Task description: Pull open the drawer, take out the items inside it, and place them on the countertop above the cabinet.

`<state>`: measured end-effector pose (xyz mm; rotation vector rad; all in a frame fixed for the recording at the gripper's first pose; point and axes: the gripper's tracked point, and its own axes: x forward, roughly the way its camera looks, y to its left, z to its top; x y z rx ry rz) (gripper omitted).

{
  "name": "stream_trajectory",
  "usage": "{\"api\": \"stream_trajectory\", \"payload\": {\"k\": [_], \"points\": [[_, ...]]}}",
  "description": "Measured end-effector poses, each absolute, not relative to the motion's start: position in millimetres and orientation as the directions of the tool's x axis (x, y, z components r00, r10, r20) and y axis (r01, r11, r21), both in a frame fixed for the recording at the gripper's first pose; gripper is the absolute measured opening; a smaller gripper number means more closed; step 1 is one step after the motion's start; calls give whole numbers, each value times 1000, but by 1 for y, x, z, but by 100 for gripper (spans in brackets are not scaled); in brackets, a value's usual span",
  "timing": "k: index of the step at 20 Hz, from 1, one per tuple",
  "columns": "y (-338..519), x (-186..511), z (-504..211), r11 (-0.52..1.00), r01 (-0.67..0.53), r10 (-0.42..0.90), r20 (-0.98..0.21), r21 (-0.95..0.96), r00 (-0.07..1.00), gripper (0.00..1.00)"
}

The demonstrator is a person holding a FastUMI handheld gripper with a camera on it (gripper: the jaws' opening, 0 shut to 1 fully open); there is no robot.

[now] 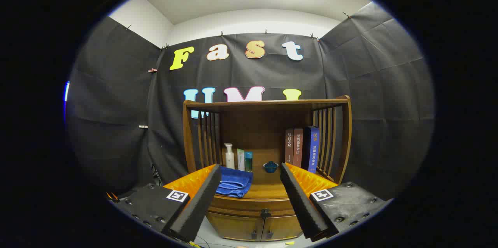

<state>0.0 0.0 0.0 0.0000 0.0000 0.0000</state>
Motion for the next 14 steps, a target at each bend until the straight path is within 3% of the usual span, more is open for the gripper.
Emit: {"api": "stream_trajectory", "payload": {"k": [14], "points": [[6, 10, -7, 1000, -3, 3, -5, -1, 1000, 98]]}}
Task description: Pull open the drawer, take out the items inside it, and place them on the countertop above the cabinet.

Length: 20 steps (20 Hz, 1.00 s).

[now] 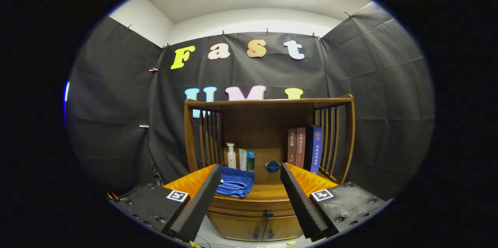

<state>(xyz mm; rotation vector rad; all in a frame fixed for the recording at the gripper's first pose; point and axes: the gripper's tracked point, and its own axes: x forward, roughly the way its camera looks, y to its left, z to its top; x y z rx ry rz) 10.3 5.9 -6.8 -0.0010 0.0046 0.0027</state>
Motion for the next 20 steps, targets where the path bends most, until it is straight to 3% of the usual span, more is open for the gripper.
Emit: {"api": "stream_trajectory", "payload": {"k": [10, 20], "points": [[-3, 26, -23, 1000, 19, -20, -37, -7, 999, 98], [-12, 62, -97, 998, 52, -49, -129, 21, 990, 99]]}}
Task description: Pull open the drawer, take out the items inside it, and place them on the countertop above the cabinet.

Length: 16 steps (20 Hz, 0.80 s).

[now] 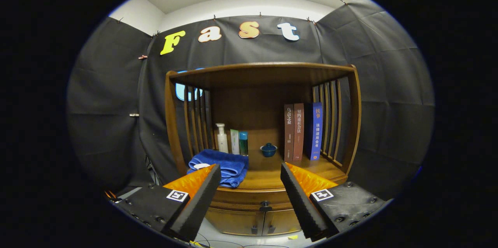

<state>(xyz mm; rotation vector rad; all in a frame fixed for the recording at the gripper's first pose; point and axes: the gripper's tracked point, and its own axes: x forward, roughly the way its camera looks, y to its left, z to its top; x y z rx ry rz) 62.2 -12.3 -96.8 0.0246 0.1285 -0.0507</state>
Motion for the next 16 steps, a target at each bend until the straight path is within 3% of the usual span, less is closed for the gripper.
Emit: {"api": "stream_trajectory", "payload": {"k": [16], "points": [[-49, 118, -289, 992, 118, -90, -424, 40, 901, 99]]}}
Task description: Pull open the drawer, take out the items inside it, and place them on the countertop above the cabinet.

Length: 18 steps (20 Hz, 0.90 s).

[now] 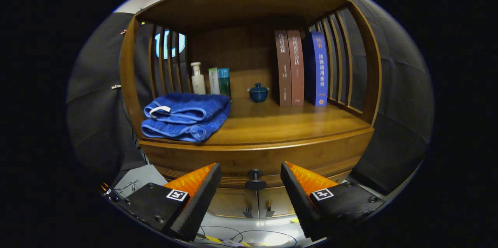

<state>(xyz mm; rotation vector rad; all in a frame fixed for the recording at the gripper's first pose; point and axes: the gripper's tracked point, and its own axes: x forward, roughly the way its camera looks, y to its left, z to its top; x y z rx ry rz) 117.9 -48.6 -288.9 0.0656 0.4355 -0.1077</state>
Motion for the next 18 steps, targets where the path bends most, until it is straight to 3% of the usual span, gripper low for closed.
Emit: {"api": "stream_trajectory", "payload": {"k": [7, 8, 12, 15, 16, 18], "points": [[-57, 134, -351, 989, 142, -103, -528, 33, 843, 98], [-56, 136, -355, 990, 140, -103, -533, 31, 840, 93], [-58, 134, -361, 989, 147, -115, -549, 14, 828, 54], [-58, 136, -360, 990, 141, -112, -538, 14, 835, 48], [-58, 136, -362, 991, 136, -110, -541, 9, 834, 39], [-57, 133, -362, 992, 127, -107, -548, -2, 829, 39]]}}
